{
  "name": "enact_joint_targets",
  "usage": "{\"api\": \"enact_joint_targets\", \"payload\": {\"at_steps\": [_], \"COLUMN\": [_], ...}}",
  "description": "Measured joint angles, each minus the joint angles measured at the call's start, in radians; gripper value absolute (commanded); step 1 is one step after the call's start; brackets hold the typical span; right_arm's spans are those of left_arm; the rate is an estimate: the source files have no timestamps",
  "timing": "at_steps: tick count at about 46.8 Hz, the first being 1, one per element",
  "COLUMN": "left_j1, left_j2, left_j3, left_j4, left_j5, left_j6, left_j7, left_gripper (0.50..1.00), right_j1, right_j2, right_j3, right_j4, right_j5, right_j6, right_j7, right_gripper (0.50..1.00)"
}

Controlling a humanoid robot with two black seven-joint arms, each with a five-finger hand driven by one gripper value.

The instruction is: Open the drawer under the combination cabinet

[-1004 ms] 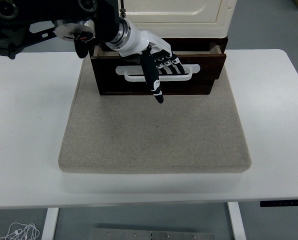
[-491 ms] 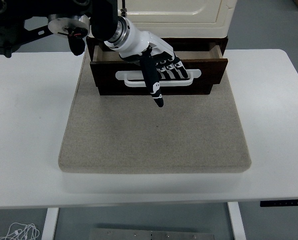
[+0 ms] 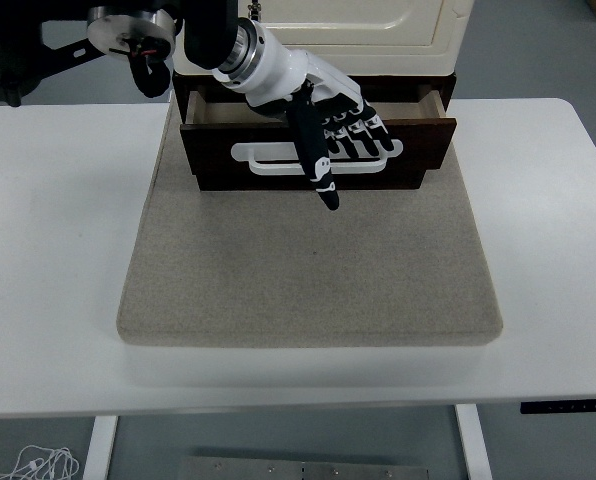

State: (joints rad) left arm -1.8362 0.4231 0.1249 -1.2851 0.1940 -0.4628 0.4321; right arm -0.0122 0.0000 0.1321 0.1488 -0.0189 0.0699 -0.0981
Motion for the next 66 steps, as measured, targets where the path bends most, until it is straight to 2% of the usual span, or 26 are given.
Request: {"api": "enact_joint_targets", "payload": {"at_steps": [10, 19, 28, 35, 48, 54, 58, 66], "left_j1": [0.039, 0.101, 0.120, 0.121, 0.098, 0.106, 0.117, 0.185], "left_j2": [0.007, 0.001, 0.001, 0.003, 0.006, 0.008, 0.013, 0.025], "left_j3": [-0.173, -0.384, -0.533, -0.640, -0.749, -0.817, -0.858, -0.931], "left_j4": [0.002, 0.026, 0.063, 0.130, 0.301, 0.399, 0.465, 0.606], "left_j5": [-0.001, 0.003, 0.012, 0.014, 0.013, 0.009, 0.001, -0.008], "left_j6": [-0.016, -0.004, 0.019, 0.097, 0.393, 0.494, 0.518, 0.523], "left_j7": [-0.013, -0.032, -0.131, -0.245, -0.397, -0.428, -0.430, -0.434], "left_gripper": [1.000, 1.000, 1.000, 1.000, 1.000, 1.000, 1.000, 1.000], "right_j1": [0.000, 0.000, 0.000, 0.001, 0.001, 0.002, 0.001, 0.002], "right_j2": [0.000, 0.000, 0.000, 0.000, 0.000, 0.000, 0.000, 0.000], "right_j3": [0.001, 0.000, 0.001, 0.001, 0.001, 0.001, 0.001, 0.001], "right_j4": [0.000, 0.000, 0.000, 0.000, 0.000, 0.000, 0.000, 0.000], "right_j5": [0.000, 0.000, 0.000, 0.001, 0.001, 0.001, 0.001, 0.001], "right_j6": [0.000, 0.000, 0.000, 0.000, 0.000, 0.000, 0.000, 0.000], "right_j7": [0.000, 0.000, 0.000, 0.000, 0.000, 0.000, 0.000, 0.000], "right_gripper": [0.928, 0.926, 0.928, 0.928, 0.928, 0.926, 0.928, 0.926]}}
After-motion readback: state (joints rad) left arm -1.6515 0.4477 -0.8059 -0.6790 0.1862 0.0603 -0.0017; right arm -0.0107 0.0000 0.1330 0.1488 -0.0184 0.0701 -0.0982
